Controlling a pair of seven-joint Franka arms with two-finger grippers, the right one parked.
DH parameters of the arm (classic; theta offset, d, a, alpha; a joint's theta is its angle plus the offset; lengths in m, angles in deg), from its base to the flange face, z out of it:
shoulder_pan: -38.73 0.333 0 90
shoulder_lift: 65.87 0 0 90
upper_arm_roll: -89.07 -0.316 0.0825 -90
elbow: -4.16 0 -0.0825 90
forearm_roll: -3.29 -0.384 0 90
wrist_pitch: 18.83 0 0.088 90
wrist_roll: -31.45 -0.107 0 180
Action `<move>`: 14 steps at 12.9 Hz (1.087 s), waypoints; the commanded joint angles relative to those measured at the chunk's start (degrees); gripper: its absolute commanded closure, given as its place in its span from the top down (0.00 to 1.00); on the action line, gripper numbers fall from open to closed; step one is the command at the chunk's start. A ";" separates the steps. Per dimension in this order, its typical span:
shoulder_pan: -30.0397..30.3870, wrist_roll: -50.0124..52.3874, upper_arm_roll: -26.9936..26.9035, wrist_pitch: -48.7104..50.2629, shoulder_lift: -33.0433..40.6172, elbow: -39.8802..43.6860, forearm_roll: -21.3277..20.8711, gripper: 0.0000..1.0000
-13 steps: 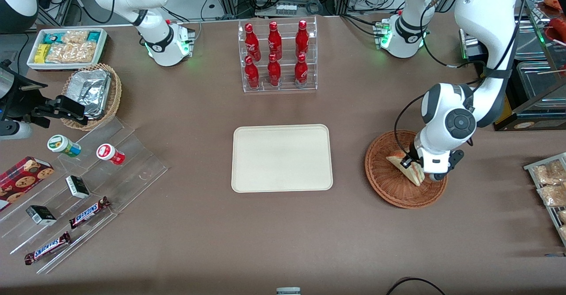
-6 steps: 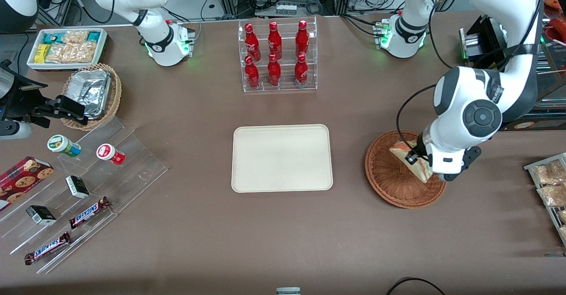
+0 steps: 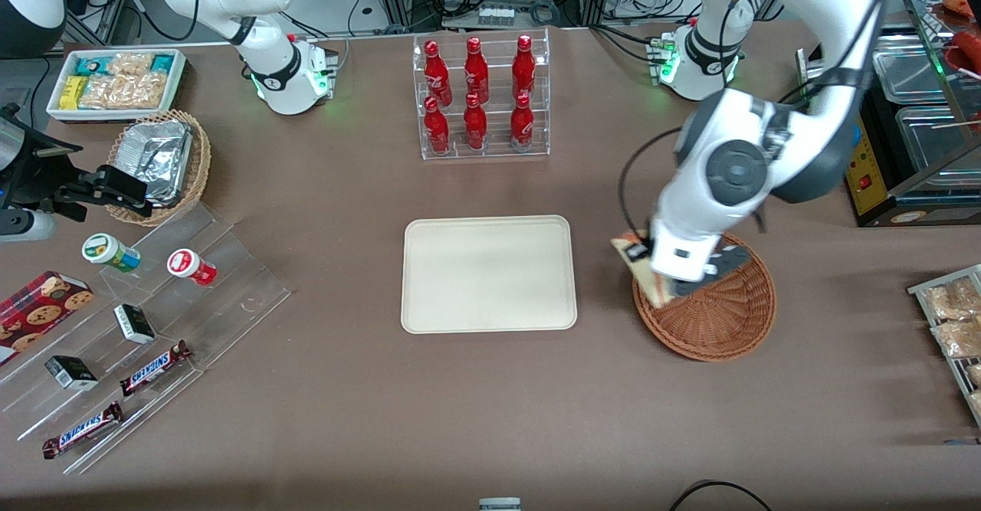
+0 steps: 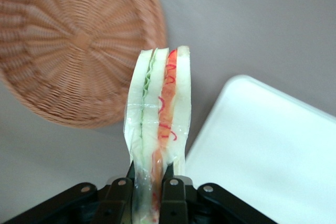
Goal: Place sandwich from basket to tray
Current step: 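Carry the sandwich over the cream tray and lower it onto it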
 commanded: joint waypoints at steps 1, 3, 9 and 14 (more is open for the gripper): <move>-0.13 -0.17 5.63 -0.36 -6.83 5.34 -3.87 0.09; -0.13 0.01 10.29 -0.54 -10.96 6.05 -9.56 0.09; -4.35 -0.44 13.30 -6.42 -18.10 6.14 -16.54 0.09; -7.25 0.18 13.04 -10.47 -21.18 6.75 -16.80 0.09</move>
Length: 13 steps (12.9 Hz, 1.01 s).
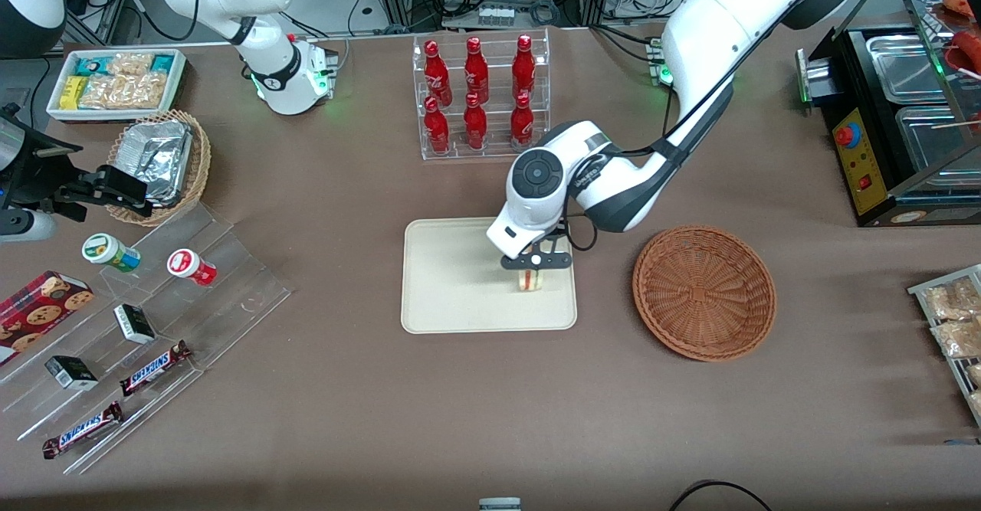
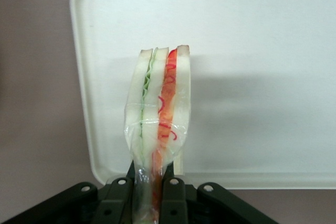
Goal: Place sandwich from basket to tray
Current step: 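Carry the sandwich over the cream tray and lower it onto it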
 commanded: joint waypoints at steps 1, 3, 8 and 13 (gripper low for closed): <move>-1.65 1.05 -0.29 -0.41 -2.48 3.02 -1.49 0.09; -2.01 1.75 -0.38 -0.49 -3.54 3.29 -2.27 0.09; -2.27 7.82 -0.38 -1.29 -6.61 4.43 -7.29 0.09; -2.89 9.05 -0.38 -1.20 -7.50 5.84 -7.38 1.00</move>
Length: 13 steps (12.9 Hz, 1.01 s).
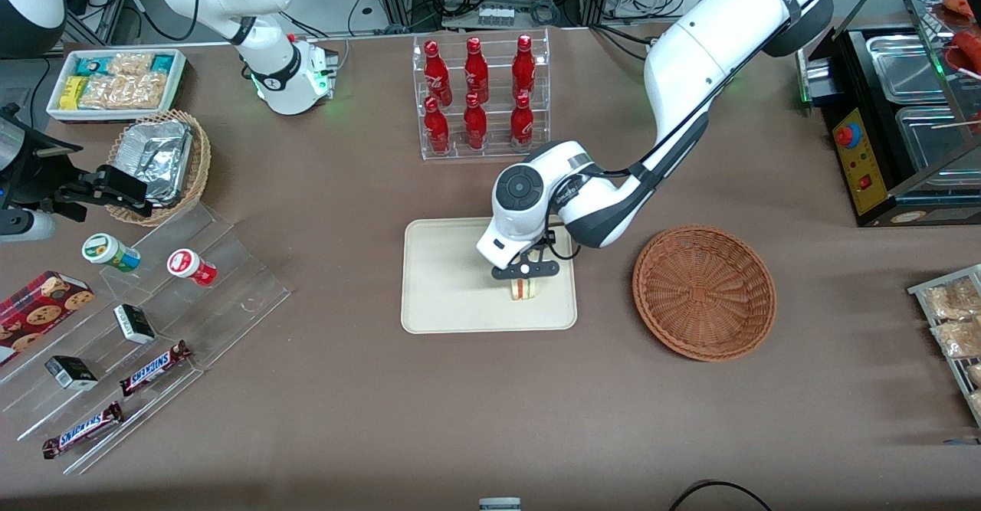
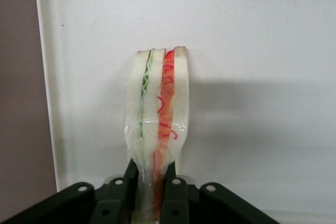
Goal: Place sandwich from basket to tray
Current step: 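Open the left gripper to release the sandwich and lift away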
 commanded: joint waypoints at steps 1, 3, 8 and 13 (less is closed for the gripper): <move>-0.71 1.81 -0.25 0.67 -0.44 2.55 -1.04 1.00; -0.44 1.90 -0.16 4.42 1.93 4.49 -0.51 1.00; 1.65 1.55 -5.06 21.92 15.00 9.15 12.12 1.00; 11.75 -7.82 -5.26 34.92 26.79 9.06 18.11 1.00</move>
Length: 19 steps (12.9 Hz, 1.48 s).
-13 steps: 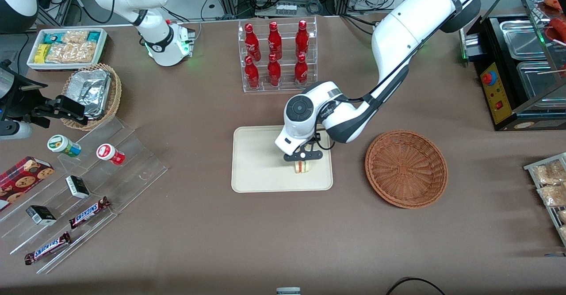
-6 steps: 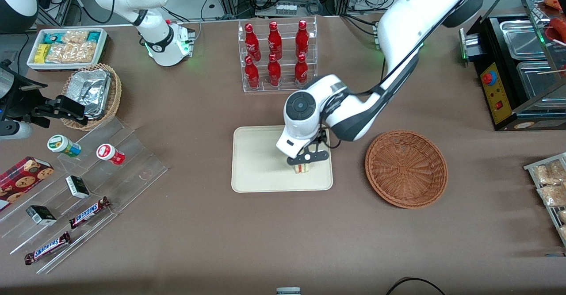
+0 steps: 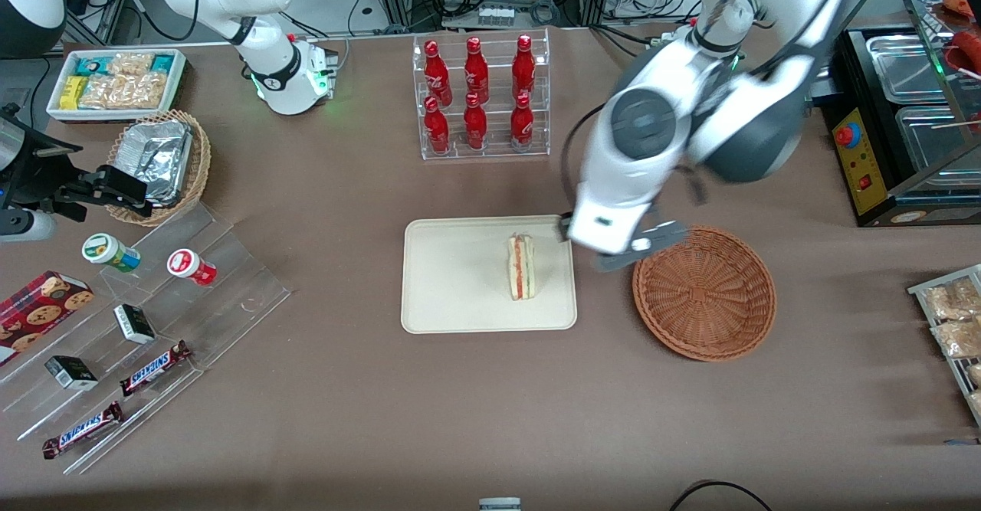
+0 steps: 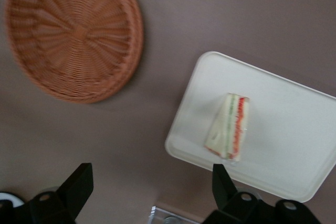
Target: Place sandwich from basket to tray
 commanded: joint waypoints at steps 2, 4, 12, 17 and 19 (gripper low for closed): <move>8.52 -12.91 -0.19 8.95 8.56 -2.00 5.37 1.00; 13.27 -21.10 -0.28 13.70 12.09 -2.08 6.44 1.00; 22.54 -50.89 -7.27 16.80 21.40 -7.78 6.87 1.00; 8.66 -64.46 -29.26 16.28 27.56 -12.80 8.19 1.00; 8.37 -64.55 -29.73 15.31 27.48 -12.02 8.11 1.00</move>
